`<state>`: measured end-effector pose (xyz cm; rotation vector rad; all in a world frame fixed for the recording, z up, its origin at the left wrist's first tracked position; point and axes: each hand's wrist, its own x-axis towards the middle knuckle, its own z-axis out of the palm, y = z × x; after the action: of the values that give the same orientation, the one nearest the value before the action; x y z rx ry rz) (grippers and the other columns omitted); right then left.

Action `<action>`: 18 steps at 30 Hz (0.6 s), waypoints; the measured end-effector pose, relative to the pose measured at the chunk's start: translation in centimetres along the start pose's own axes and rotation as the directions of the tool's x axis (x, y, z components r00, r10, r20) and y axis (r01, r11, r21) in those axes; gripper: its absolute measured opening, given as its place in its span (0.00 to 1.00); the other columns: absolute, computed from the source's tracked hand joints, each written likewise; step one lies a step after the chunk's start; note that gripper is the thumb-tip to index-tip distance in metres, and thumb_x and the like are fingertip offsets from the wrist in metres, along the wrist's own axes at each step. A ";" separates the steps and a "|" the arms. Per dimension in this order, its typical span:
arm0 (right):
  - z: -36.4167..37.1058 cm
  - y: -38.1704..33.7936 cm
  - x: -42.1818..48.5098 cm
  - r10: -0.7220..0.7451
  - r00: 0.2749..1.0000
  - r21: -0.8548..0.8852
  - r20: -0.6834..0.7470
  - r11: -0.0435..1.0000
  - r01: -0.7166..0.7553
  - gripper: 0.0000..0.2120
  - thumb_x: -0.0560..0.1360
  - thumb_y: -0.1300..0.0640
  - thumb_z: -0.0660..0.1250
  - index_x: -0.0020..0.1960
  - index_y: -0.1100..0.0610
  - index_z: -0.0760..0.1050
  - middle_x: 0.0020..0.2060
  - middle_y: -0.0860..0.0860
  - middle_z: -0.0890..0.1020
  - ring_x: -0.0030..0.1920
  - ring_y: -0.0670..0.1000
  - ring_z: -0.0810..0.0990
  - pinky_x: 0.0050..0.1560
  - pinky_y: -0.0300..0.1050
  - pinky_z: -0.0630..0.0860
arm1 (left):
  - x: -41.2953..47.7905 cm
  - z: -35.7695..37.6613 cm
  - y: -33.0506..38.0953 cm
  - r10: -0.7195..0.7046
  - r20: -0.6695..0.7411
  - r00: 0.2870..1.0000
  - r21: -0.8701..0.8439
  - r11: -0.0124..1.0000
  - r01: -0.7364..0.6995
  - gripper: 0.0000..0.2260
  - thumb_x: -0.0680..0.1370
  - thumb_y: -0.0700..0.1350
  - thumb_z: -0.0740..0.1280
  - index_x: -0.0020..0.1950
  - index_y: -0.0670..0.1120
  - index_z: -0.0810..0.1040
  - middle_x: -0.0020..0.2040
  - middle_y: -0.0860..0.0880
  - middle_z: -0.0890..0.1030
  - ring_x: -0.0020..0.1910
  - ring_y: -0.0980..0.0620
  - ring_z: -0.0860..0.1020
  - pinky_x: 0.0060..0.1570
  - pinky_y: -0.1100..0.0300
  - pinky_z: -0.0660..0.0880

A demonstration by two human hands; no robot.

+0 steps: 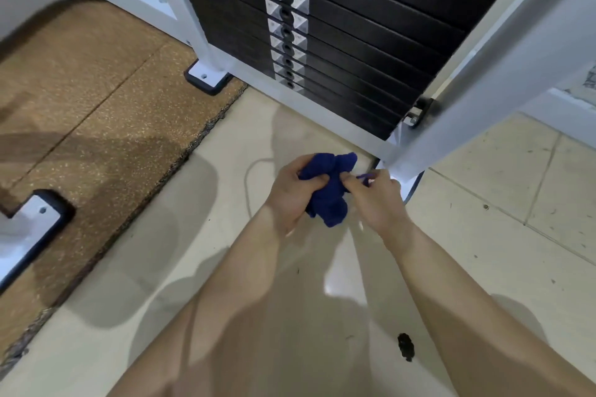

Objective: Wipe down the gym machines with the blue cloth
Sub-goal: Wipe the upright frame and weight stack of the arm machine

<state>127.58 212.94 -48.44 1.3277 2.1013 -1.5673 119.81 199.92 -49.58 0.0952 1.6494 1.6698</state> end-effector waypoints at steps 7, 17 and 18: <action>0.9 -0.1 -0.7 0.133 0.977 0.702 0.167 0.680 -0.212 0.17 0.84 0.46 0.58 0.57 0.58 0.78 0.52 0.56 0.85 0.52 0.57 0.85 0.47 0.53 0.82 | -0.6 1.3 0.0 0.057 0.021 0.998 0.117 0.991 -0.059 0.08 0.82 0.37 0.61 0.50 0.36 0.78 0.33 0.50 0.79 0.29 0.58 0.75 0.28 0.67 0.70; 1.7 -0.9 2.3 -0.019 0.999 0.231 0.034 0.973 0.011 0.05 0.79 0.54 0.69 0.49 0.54 0.83 0.46 0.53 0.87 0.50 0.55 0.85 0.57 0.54 0.82 | 1.9 -1.6 1.0 -0.197 0.124 0.973 0.157 0.972 0.177 0.17 0.77 0.40 0.72 0.64 0.48 0.75 0.60 0.42 0.82 0.57 0.42 0.82 0.55 0.45 0.81; 2.4 -1.5 2.8 -0.045 0.999 0.156 0.003 0.987 0.044 0.05 0.78 0.53 0.70 0.50 0.54 0.81 0.48 0.51 0.86 0.50 0.54 0.84 0.55 0.51 0.81 | 2.4 -2.4 1.7 -0.231 0.122 0.965 0.152 0.966 0.212 0.22 0.74 0.40 0.74 0.66 0.48 0.74 0.60 0.42 0.82 0.57 0.42 0.82 0.55 0.44 0.81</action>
<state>124.04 212.35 -50.22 1.3300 2.0544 -1.7839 116.02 199.52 -49.61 0.0891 1.6051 1.3512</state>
